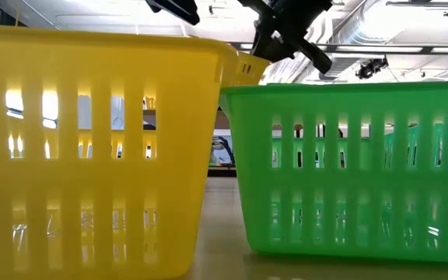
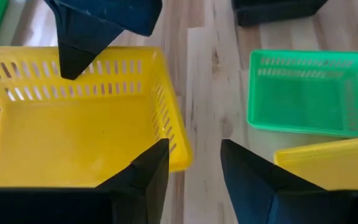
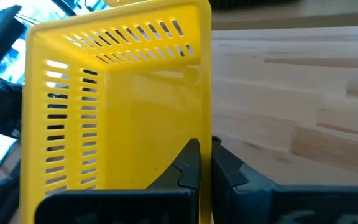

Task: Stack baskets on shelf by color
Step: Stack the top yellow bin on the yellow bin on the shelf

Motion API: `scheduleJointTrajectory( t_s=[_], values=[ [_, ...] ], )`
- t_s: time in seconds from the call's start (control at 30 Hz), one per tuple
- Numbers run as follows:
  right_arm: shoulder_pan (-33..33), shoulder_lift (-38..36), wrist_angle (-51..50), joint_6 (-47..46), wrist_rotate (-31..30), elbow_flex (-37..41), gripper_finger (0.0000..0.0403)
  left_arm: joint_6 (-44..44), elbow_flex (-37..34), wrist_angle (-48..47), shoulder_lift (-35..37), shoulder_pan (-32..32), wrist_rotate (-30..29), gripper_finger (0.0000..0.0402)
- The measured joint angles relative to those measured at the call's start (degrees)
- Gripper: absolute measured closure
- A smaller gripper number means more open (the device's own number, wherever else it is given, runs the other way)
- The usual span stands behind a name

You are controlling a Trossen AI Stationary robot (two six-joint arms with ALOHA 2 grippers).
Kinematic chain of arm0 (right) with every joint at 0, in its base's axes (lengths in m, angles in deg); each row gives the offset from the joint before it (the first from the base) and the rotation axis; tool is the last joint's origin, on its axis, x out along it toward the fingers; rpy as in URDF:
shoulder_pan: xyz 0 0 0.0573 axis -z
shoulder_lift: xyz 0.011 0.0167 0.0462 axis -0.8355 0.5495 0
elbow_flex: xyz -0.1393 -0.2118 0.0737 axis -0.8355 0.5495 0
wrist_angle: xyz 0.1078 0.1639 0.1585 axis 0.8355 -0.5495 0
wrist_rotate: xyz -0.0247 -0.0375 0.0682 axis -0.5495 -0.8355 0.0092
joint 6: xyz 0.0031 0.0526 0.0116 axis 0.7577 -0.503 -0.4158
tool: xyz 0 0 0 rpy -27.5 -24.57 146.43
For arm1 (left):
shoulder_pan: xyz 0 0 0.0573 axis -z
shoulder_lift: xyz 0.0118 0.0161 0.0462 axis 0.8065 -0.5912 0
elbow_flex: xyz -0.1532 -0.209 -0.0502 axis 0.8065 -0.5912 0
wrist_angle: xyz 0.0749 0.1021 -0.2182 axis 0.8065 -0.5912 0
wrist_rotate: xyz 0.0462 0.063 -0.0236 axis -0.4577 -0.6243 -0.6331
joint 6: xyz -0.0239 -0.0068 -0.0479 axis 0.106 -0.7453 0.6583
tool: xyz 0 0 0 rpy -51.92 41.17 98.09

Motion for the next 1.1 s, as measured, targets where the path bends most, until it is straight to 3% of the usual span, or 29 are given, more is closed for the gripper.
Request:
scheduleJointTrajectory(
  t_s=[0.33,0.73,1.1],
  values=[
    [0.42,0.0,5.46,0.57,0.16,0.0,0.0403,-7.68,0.0,-1.24,-0.28,-0.11,-2.95,0.0265],
    [-0.54,0.0,10.23,1.77,2.61,0.0,0.0403,-7.68,0.04,-8.15,-0.28,-0.06,-4.72,0.0266],
    [-2.64,0.0,18.03,3.02,4.13,0.02,0.0403,-6.16,0.04,-8.52,-0.28,-0.03,-6.74,0.0268]
  ],
)
